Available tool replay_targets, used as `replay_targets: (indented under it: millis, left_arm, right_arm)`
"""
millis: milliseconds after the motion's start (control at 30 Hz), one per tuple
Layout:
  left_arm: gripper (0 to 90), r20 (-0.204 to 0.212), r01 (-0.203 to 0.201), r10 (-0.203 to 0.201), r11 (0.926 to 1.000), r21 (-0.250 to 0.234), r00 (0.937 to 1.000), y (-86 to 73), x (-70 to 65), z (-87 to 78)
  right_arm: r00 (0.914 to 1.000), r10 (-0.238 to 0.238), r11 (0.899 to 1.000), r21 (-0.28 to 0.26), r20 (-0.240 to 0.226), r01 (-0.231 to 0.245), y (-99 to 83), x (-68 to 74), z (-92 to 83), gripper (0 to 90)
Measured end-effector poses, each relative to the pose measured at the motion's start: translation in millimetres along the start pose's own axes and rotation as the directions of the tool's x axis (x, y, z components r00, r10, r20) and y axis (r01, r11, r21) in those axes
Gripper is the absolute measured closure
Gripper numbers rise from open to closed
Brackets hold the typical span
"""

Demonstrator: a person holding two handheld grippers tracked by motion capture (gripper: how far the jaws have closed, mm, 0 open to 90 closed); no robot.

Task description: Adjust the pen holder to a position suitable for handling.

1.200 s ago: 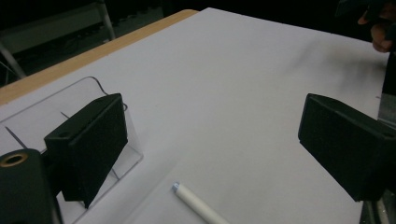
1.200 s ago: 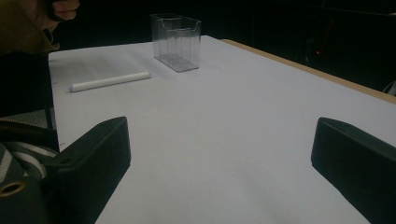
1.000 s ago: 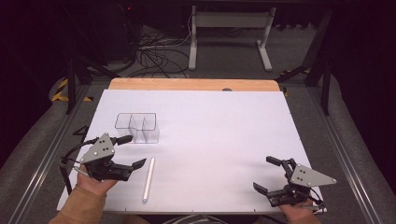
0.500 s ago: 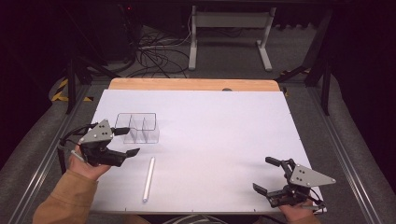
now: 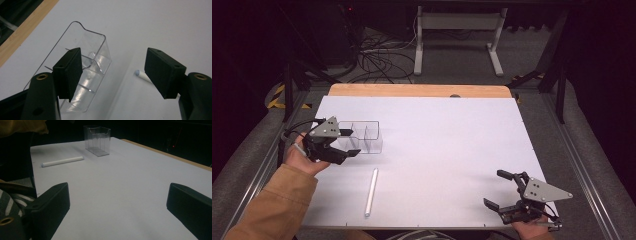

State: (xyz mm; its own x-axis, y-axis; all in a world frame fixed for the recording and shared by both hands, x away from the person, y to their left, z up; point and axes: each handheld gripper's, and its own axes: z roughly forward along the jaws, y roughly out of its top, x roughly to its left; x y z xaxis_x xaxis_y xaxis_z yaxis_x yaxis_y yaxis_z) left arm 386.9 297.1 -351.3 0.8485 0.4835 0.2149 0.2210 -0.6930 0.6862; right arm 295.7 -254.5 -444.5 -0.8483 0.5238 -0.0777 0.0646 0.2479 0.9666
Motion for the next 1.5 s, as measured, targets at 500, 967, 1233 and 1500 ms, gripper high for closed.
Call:
replay_targets:
  millis: [500,967,1233,1500]
  left_arm:
    - [33.8,0.083,0.016,-0.022,0.9971,0.074,0.9963,12.4,24.5,20.1]
    - [39.1,0.046,-0.052,0.046,0.9893,0.137,0.9979,12.2,28.0,31.7]
    - [49.1,0.033,-0.094,0.089,0.9759,0.197,0.9954,11.0,28.5,42.8]
    - [57.9,0.05,-0.13,0.121,0.9551,0.266,0.9913,14.6,29.2,52.4]
  right_arm:
    - [0.9999,0.011,1.0,-0.006,-0.004,-0.011,-1.1,-0.1,-1.6,5.4]
    - [0.9996,0.018,1.0,-0.009,-0.022,-0.018,-0.9,0.2,-0.9,5.4]
    - [0.9989,0.029,0.999,-0.014,-0.037,-0.03,-1.4,-1.3,-0.3,5.3]
    - [0.9982,0.039,0.999,-0.02,-0.046,-0.04,-2.2,-3.2,-0.9,5.3]
